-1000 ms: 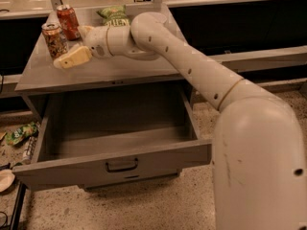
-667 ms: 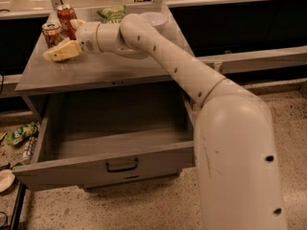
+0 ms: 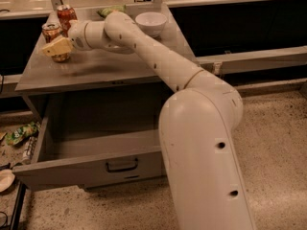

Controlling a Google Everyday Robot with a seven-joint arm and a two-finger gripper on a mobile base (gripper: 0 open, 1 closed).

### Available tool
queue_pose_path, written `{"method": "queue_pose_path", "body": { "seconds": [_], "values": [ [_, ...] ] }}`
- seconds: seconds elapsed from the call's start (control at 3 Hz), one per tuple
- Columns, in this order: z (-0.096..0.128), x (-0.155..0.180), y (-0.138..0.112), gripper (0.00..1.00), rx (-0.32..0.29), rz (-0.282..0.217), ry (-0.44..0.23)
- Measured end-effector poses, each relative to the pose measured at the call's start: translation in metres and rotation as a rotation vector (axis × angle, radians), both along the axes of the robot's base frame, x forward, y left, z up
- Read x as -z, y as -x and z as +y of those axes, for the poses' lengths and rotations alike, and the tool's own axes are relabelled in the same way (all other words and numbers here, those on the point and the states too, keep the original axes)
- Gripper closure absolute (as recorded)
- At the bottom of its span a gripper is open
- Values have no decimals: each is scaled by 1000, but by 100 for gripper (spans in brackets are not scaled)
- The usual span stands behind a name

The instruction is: Place orange can into top drawer

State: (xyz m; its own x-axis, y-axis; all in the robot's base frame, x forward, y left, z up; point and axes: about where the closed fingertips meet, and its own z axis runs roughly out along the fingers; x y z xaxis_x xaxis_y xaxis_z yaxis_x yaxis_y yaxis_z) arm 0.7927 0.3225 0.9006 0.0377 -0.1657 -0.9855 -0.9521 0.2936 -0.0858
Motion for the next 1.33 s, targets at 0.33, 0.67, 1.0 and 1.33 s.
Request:
{"method": "queue_pose_path", "body": {
  "seconds": [0.33,0.67,1.0,1.33],
  "values": [
    [6,10,-15,16,21,11,23],
    [12,14,-22,39,19,12,35],
    [10,5,-20,62,-2,-1,13],
    [-14,-19,16,93,-148,-59,-83]
  ]
}}
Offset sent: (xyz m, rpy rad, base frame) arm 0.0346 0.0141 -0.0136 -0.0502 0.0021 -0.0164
